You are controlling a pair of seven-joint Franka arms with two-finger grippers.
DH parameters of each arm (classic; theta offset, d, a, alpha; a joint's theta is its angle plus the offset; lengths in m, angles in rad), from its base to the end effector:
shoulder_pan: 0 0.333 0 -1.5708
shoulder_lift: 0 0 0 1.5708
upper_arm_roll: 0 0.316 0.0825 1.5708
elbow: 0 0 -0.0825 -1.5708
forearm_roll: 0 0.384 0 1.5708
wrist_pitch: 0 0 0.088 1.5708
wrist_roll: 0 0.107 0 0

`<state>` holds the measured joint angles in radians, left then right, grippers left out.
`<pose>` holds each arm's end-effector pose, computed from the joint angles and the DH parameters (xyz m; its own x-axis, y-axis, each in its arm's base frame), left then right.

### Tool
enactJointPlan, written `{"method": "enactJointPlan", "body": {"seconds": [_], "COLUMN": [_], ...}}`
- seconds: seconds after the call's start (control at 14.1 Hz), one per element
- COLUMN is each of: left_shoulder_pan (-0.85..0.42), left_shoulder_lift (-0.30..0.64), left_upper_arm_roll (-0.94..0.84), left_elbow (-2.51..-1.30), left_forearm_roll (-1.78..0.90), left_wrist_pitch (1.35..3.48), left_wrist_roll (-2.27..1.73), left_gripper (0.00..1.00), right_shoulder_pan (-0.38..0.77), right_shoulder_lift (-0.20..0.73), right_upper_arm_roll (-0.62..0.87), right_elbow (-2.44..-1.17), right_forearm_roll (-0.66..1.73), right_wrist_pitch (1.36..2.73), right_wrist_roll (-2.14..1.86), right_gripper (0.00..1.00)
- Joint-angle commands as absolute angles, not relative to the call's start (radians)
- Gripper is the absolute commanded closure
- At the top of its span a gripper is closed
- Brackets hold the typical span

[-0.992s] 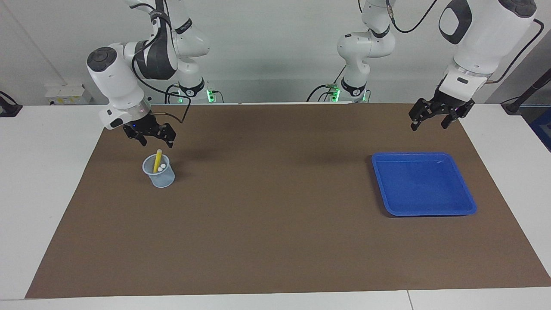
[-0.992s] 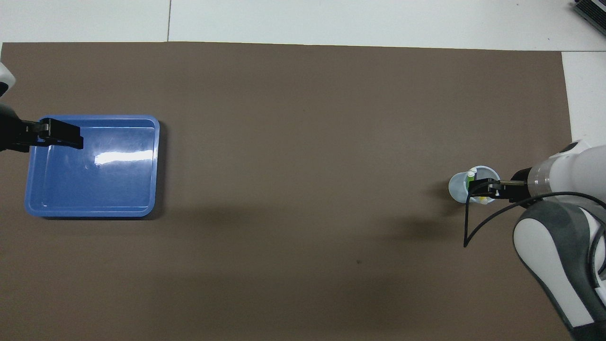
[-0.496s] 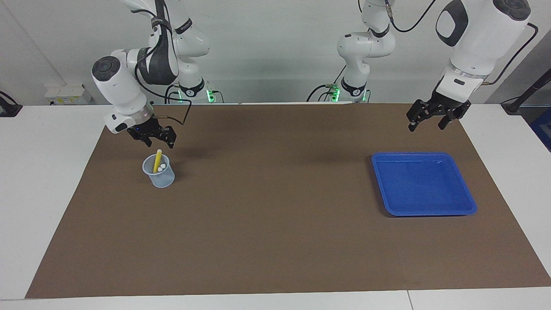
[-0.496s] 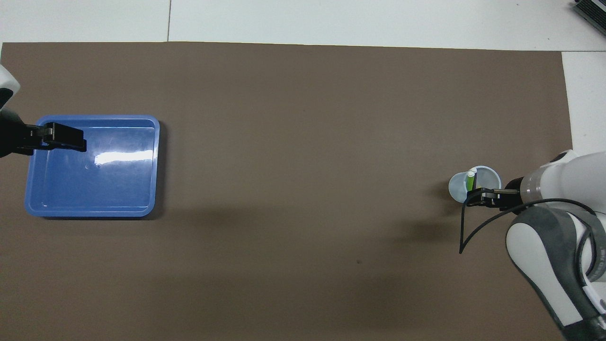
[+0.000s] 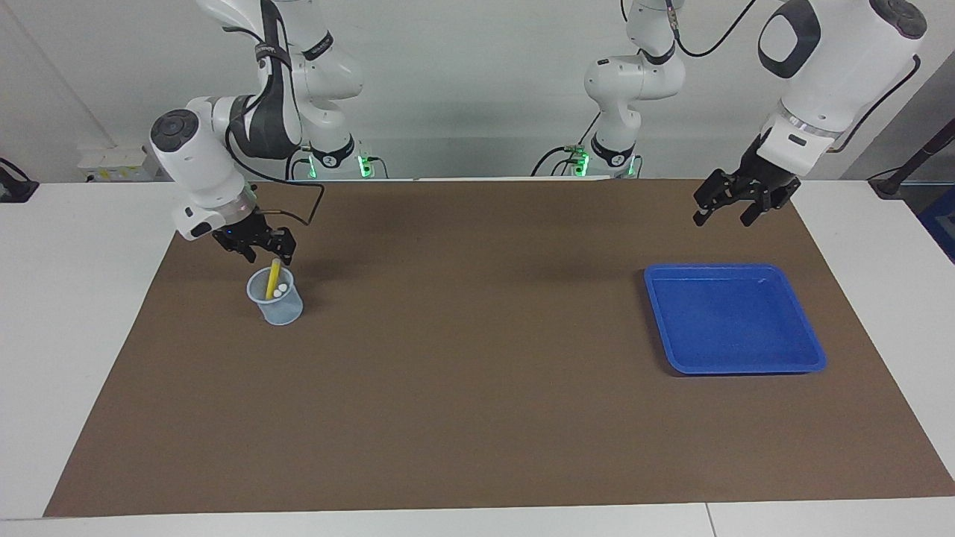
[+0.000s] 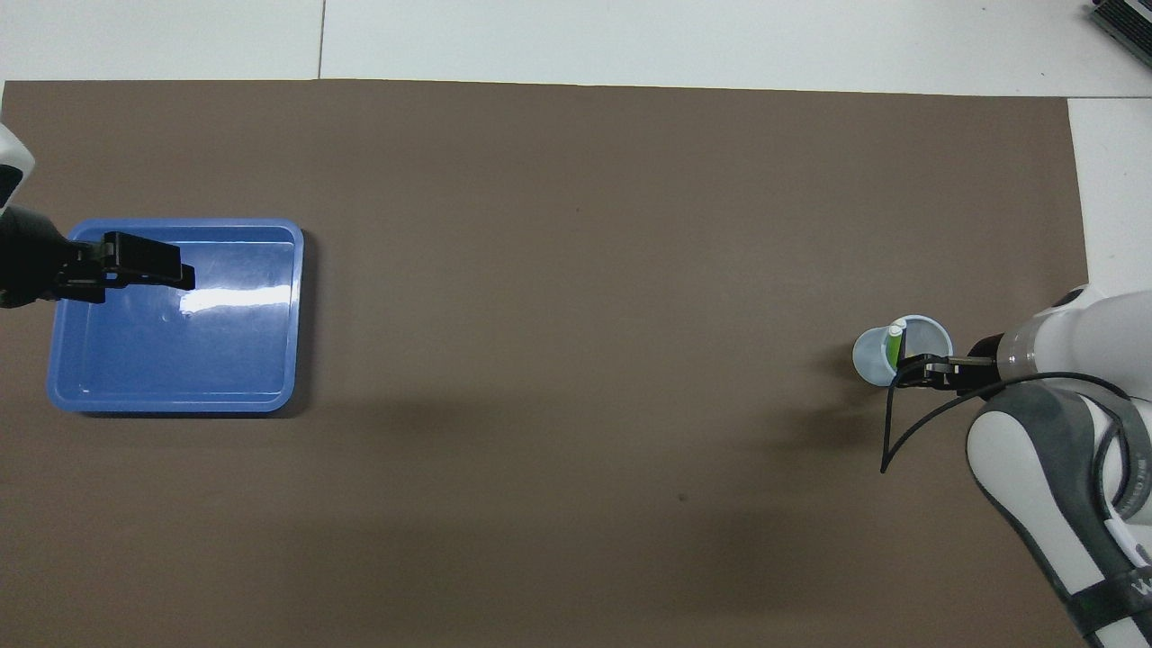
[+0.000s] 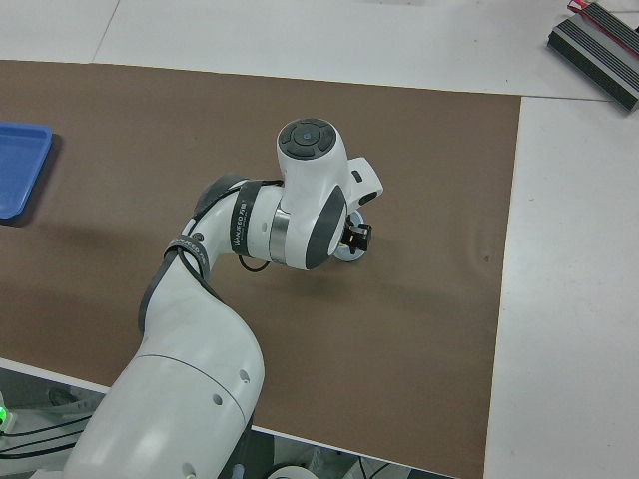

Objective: Right arm passes pens to left for tray arrangement
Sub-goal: 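Lift the yellow pen with the right gripper while the left gripper rises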

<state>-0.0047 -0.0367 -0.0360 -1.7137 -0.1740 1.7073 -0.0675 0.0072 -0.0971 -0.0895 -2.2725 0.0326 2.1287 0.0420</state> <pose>0.5517 -0.0391 0.5902 0.9986 0.0493 0.0167 0.0457 -0.9840 0.1724 0.4957 -0.0398 0.3940 0.9889 -0.1401 -0.0489 -0.1418 -0.9893 -0.0335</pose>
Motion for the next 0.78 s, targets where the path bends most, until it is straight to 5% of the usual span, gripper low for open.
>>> {"method": "enactJointPlan", "body": {"seconds": [0.0, 0.28, 0.71], "left_shoulder_pan": [-0.023, -0.021, -0.058], "left_shoulder_lift": [-0.095, -0.113, -0.185], "left_upper_arm_roll": [-0.038, -0.037, -0.038], "left_elbow": [-1.799, -1.836, -1.985], "left_forearm_roll": [-0.193, -0.297, -0.369], "left_wrist_pitch": [1.727, 1.742, 1.804], "left_wrist_roll": [-0.142, -0.239, -0.282], "left_gripper": [0.00, 0.00, 0.00], "right_shoulder_pan": [0.000, 0.006, 0.008], "right_shoulder_lift": [-0.092, -0.091, -0.091], "right_upper_arm_roll": [-0.084, -0.084, -0.084], "right_elbow": [-2.281, -2.281, -2.281], "right_forearm_roll": [0.032, 0.034, 0.032], "right_wrist_pitch": [2.152, 2.152, 2.152], "right_wrist_roll": [0.023, 0.025, 0.023], "right_gripper": [0.21, 0.44, 0.61]}}
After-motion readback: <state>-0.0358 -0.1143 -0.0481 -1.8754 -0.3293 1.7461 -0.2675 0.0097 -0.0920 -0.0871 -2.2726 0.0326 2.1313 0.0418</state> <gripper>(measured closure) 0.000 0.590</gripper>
